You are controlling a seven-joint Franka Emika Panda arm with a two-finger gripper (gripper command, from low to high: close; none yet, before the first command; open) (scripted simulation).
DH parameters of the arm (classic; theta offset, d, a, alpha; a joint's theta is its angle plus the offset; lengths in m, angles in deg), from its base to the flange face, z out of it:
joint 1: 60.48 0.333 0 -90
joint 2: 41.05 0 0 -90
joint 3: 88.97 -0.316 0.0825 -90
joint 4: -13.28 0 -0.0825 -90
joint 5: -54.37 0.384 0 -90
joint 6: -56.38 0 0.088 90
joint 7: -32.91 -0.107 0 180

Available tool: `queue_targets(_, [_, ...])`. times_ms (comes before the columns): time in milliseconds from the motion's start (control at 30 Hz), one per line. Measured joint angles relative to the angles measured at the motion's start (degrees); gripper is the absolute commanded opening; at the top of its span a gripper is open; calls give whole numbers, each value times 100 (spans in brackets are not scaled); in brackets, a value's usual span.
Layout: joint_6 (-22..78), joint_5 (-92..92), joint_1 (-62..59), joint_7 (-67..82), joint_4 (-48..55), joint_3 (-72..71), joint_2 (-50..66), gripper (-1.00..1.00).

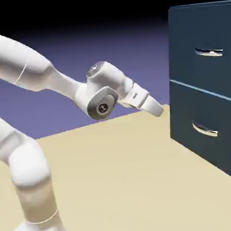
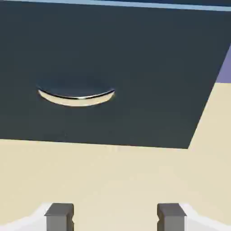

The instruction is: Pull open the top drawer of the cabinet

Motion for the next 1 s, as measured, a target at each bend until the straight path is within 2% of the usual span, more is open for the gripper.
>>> queue_targets(1000, [406,-7475,270,5573,3291,-15,2040,0])
